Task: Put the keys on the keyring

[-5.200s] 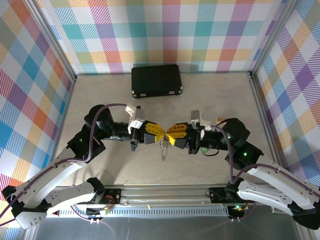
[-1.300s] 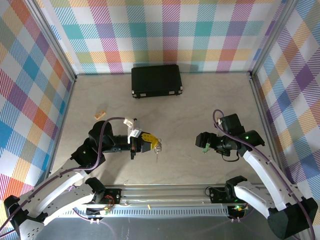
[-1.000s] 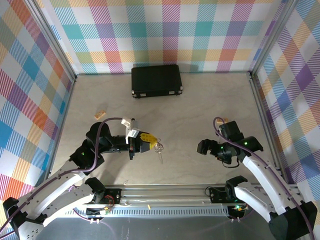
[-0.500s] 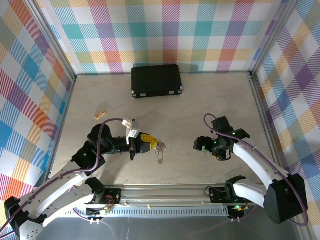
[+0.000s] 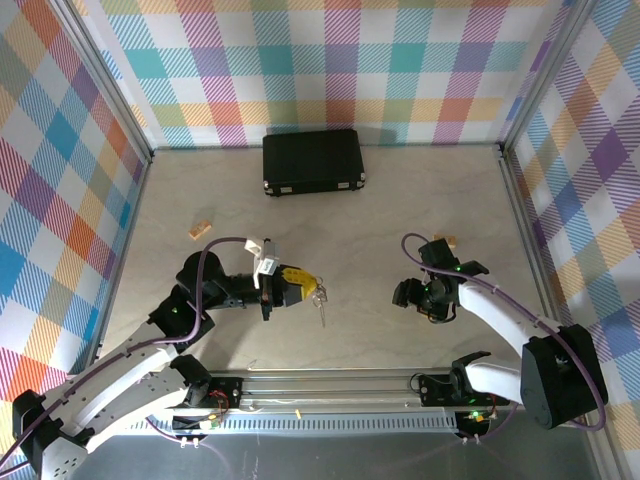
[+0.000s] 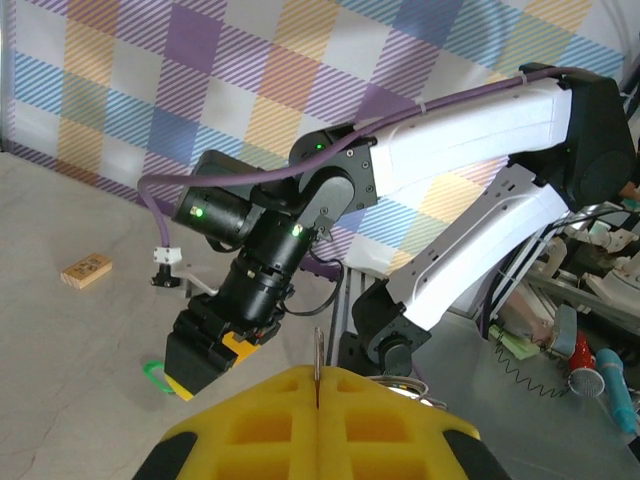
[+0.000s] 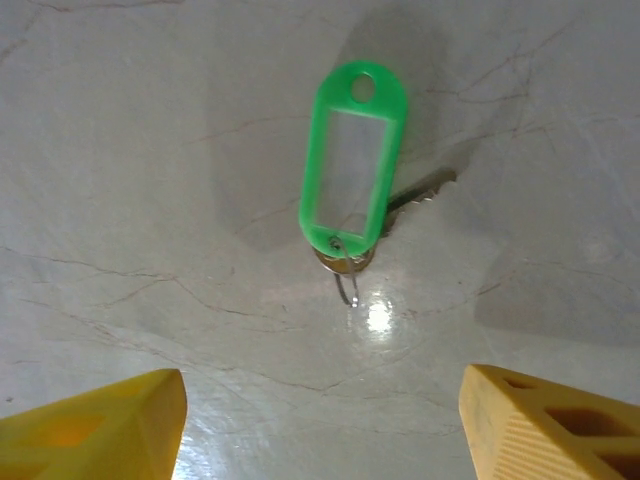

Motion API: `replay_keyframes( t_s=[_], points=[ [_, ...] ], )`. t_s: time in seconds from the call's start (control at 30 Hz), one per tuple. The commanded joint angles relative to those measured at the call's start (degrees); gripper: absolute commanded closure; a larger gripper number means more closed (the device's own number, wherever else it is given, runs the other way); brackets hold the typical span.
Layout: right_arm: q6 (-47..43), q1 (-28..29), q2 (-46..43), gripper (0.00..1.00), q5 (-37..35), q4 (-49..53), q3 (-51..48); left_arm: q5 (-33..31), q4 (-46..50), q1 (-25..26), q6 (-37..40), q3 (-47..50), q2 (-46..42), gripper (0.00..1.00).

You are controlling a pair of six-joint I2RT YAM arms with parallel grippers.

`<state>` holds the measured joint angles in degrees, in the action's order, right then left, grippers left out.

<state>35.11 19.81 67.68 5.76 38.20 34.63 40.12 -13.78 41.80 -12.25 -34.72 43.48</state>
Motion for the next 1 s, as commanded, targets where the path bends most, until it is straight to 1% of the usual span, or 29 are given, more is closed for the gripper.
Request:
replay_keyframes(
  t_s=[0.0, 0.43, 0.57, 0.63, 0.77, 0.97],
  points=[
    [-0.3, -0.31, -1.09, 0.32, -0.48, -0.75, -2.07, 1.79, -5.03, -0.7, -2.02, -0.08, 0.19, 1.0],
    [-0.84, -0.3, -2.49, 0.62, -0.35, -0.12, -2.11, 2.63, -9.94, -0.68, -4.54, 0.75, 0.61, 1.0],
    [-0.6, -0.3, -3.78, 0.67, -1.01, 0.21, -2.6, 3.29, -10.61, -0.68, -4.35, 0.9, 1.39, 1.0],
    [-0.57, -0.3, -3.29, 0.7, -1.01, -0.08, -2.59, 3.6, -11.22, -0.67, -4.71, 0.84, 2.01, 1.0],
    [-0.83, -0.31, -1.61, 0.73, -0.66, -1.06, -2.83, 3.24, -11.46, -0.7, -5.07, 0.96, 1.36, 1.0],
    [-0.73, -0.3, -1.69, 0.73, -1.8, -1.41, -2.15, 2.77, -11.11, -0.73, -5.1, 1.93, 0.37, 1.0]
  ],
)
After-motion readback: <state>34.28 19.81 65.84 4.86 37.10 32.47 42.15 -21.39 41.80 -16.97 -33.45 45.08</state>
